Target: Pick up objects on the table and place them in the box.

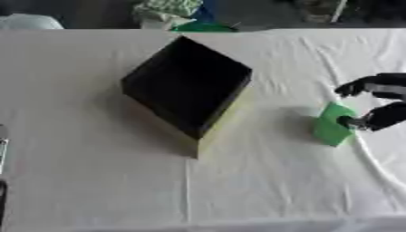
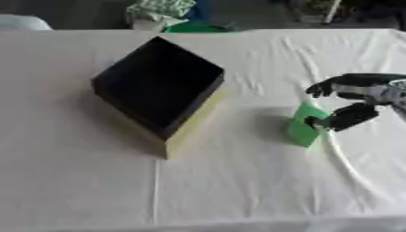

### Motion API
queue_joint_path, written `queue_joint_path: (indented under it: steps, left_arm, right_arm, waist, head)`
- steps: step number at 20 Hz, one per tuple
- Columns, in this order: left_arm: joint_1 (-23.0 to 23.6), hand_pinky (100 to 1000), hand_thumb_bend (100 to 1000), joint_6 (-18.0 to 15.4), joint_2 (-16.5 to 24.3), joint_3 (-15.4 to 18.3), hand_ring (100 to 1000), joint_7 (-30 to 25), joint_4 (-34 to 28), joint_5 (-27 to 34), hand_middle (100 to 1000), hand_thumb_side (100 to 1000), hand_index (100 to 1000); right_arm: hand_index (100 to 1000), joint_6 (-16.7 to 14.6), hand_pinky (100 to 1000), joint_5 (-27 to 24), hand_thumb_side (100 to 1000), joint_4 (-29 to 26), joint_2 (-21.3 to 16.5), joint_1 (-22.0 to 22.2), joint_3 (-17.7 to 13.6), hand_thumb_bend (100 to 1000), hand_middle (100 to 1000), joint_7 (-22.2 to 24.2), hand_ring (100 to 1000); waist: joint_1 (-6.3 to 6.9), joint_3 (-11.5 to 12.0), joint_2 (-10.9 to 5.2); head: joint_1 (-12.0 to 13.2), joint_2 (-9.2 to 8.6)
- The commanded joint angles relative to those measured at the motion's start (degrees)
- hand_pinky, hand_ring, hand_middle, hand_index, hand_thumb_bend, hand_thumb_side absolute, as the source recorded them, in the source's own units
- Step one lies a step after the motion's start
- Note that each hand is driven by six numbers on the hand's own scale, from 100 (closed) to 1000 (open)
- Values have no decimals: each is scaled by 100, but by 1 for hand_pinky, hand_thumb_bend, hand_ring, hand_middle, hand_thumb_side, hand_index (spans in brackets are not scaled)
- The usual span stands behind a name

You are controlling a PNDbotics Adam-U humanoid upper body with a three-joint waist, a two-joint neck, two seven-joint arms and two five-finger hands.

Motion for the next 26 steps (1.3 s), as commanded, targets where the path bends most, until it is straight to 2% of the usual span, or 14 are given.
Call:
queue_joint_path:
  steps: [1,7,14,26]
  left_arm:
    - [-56,656,110,-7,66,27,742,-18,-114,8,668,832,753]
    - [-63,656,110,-12,68,22,742,-19,-114,11,668,832,753]
    - [-66,656,109,-11,64,17,743,-27,-114,14,669,831,753]
    - [-67,656,109,0,52,13,744,-46,-114,26,669,832,753]
  right_arm:
    - [1000,-4,965,-18,625,-10,-139,-30,-110,267,887,-21,932]
    - [1000,2,964,-38,622,10,-138,-16,-121,273,887,-9,932]
    - [1000,102,970,140,704,77,-94,-26,-93,339,897,-49,936]
    - [1000,132,967,314,699,342,116,-191,36,327,895,19,934]
  waist:
    - [3,-9,-60]
    - [5,-6,-65]
    - [0,11,-61]
    - [4,22,-37]
  head:
    - [4,-44]
    - [24,-39]
    - [-60,-61]
    - [-247,-81]
